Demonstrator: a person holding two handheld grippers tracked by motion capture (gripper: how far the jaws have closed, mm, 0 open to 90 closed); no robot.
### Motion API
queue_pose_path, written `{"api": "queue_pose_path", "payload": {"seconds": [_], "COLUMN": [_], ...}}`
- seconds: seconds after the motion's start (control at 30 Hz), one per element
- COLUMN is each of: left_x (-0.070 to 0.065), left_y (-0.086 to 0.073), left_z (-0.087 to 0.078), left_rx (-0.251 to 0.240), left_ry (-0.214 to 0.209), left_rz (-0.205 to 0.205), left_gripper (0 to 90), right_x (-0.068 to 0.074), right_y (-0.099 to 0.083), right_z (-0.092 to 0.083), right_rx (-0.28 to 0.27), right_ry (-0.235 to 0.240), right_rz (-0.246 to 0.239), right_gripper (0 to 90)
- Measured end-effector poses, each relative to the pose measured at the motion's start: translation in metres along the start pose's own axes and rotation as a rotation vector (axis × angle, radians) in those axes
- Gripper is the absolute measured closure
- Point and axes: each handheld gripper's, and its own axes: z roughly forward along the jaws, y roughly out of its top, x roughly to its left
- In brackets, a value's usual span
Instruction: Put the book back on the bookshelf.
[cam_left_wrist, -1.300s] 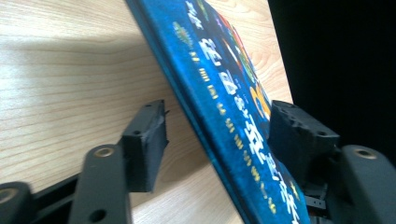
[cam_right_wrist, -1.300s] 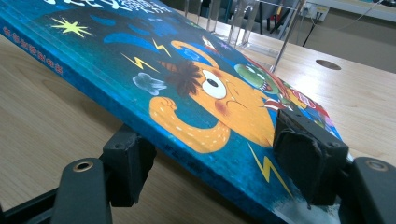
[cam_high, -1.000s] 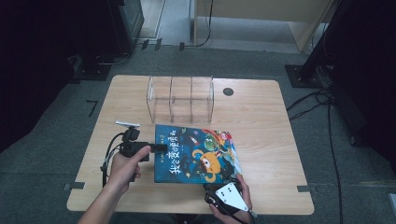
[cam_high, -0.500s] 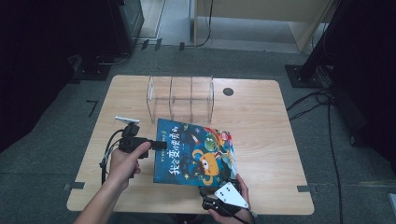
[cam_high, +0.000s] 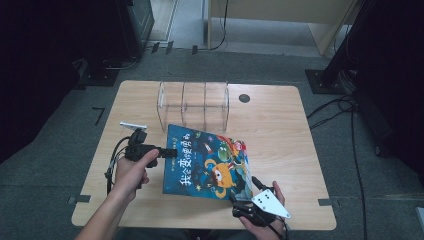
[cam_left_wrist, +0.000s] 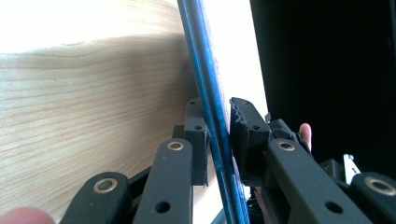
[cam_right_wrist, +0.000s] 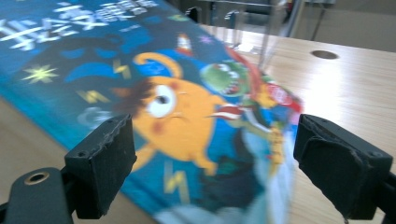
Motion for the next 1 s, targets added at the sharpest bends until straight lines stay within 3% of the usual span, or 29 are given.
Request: {"api": "queue_pose_path", "payload": {"seconds": [0.4, 1.0], "left_x": [-0.003, -0.010], "left_y": [0.002, 0.006], "left_z": [-0.012, -0.029], "left_rx": [0.001, 0.015], "left_ry": [0.012, 0.045], "left_rz": [0.015, 0.033], "left_gripper": [79.2, 79.5], "right_x": [-0.040, -0.104], "right_y": [0.005, -0.003], "right_z": [-0.008, -0.016], "right_rx": [0.015, 0.134], "right_ry": [-0.102, -0.229], "right_rz": [0.066, 0.151], "right_gripper": [12.3, 4.2]}}
